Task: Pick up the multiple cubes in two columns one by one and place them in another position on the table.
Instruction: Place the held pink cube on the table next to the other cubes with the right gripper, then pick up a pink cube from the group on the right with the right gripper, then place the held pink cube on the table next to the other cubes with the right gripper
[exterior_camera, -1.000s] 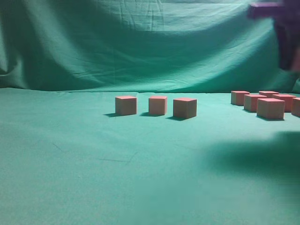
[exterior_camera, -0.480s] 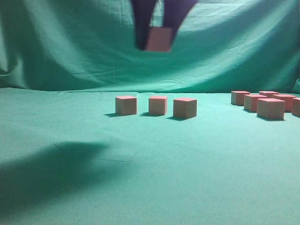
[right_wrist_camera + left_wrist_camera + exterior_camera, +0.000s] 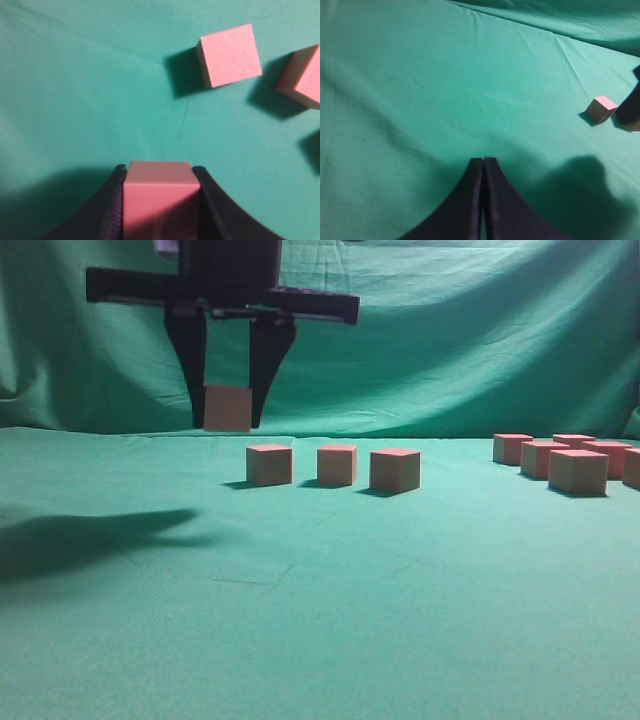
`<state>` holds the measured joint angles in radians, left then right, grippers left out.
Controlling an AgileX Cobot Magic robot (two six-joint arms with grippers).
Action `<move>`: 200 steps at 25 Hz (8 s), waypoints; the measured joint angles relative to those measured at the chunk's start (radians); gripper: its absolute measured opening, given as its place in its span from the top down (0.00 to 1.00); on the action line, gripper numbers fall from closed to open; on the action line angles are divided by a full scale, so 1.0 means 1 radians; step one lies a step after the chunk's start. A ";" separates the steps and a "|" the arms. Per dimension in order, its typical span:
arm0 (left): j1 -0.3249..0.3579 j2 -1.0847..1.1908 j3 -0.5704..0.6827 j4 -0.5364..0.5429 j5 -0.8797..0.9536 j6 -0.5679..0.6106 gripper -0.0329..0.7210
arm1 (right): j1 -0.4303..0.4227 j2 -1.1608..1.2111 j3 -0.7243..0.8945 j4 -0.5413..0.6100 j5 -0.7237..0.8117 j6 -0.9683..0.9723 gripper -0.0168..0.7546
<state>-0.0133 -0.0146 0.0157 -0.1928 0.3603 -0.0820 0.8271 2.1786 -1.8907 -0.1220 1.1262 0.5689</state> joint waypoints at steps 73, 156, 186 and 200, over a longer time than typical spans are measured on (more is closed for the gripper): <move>0.000 0.000 0.000 0.000 0.000 0.000 0.96 | 0.002 0.130 -0.102 -0.094 -0.019 0.115 0.23; 0.000 0.000 0.000 0.000 0.000 0.000 0.96 | -0.536 -0.320 0.551 -0.016 -0.307 -0.321 0.63; 0.000 0.000 0.000 0.000 0.000 0.000 0.96 | 0.001 -0.213 0.376 0.088 -0.186 -0.485 0.63; 0.000 0.000 0.000 0.000 0.000 0.000 0.96 | 0.001 -0.028 0.223 -0.008 -0.191 -0.417 0.63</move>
<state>-0.0133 -0.0146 0.0157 -0.1928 0.3603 -0.0820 0.8285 2.1510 -1.6678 -0.1300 0.9348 0.1523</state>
